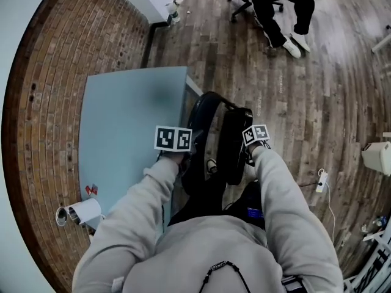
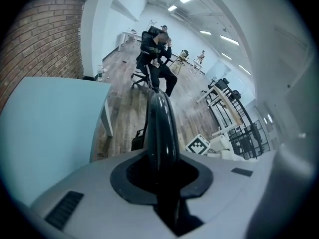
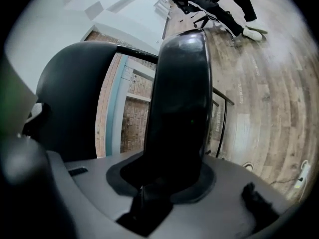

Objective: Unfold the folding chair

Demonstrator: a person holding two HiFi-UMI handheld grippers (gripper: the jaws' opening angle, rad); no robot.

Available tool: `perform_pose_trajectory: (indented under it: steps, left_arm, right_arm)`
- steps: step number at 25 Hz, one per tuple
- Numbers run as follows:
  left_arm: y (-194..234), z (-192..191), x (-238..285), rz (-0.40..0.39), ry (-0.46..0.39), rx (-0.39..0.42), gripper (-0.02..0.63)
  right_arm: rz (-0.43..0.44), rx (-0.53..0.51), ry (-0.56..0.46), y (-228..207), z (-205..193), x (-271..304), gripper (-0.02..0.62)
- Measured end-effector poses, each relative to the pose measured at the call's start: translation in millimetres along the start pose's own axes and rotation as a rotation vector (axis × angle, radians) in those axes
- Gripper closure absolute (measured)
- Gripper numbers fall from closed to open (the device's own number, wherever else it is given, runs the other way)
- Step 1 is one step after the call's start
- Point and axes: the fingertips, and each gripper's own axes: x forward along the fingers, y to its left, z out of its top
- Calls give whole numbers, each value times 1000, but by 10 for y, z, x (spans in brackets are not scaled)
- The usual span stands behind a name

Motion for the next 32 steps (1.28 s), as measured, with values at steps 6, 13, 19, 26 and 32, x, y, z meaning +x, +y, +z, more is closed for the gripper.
perform_pose_trajectory:
  steps: [6,13,19,26,32]
  left_arm:
    - [-402,-105,274,20,-5,10,528]
    - [-594,-161,509,31,-10,-9,532]
    - [-676,-127,738,50,0,30,538]
    - [-931,-194,1110,-18,14,-11,537]
    - [-857,-241,1241,4,-6,-21,538]
  right_arm:
    - [135,-1,4,-590,-271,-405,474]
    - [274,-50,-2,-1157,-374,-715,474]
    - [421,-83,-67,-1654,-458,-917,472]
    - [568,-104,-131,-2345,-656,-1130,472]
    - [673,-159,-189,-2733,-603,-1190,468]
